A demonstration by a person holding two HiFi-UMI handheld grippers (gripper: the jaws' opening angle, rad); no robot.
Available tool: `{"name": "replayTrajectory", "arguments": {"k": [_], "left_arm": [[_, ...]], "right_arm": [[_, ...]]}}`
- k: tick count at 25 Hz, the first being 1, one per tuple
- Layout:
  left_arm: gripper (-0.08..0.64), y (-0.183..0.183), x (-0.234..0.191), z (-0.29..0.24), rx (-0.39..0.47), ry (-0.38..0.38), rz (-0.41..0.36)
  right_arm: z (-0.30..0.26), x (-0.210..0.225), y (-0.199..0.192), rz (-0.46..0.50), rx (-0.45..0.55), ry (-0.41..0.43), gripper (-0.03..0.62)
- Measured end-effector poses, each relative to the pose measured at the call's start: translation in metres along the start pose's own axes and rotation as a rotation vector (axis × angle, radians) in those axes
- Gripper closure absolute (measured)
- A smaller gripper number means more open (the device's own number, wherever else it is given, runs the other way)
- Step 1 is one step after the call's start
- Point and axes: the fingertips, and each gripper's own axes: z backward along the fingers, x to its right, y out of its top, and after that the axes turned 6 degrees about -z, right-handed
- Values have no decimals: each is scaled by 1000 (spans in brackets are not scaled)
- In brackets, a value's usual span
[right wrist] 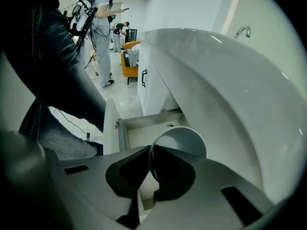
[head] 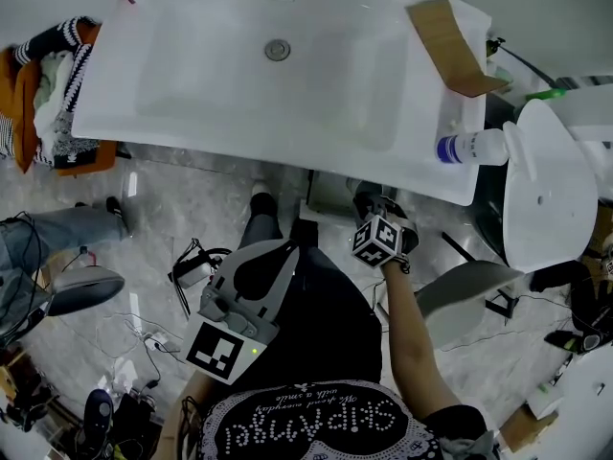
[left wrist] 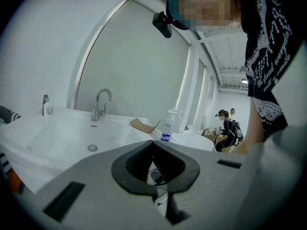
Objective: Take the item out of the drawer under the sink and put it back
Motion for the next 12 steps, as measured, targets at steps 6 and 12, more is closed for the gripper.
{"name": "replayTrajectory", "arguments": {"k": [6, 12], "left_arm": [[560, -2, -2, 4, -4, 5, 19], [560, -6, -5, 6, -15, -1, 27]], "right_arm": [[-13, 0, -7, -6, -29, 12, 569], [-26, 3, -5, -10, -44, 21, 569]]}}
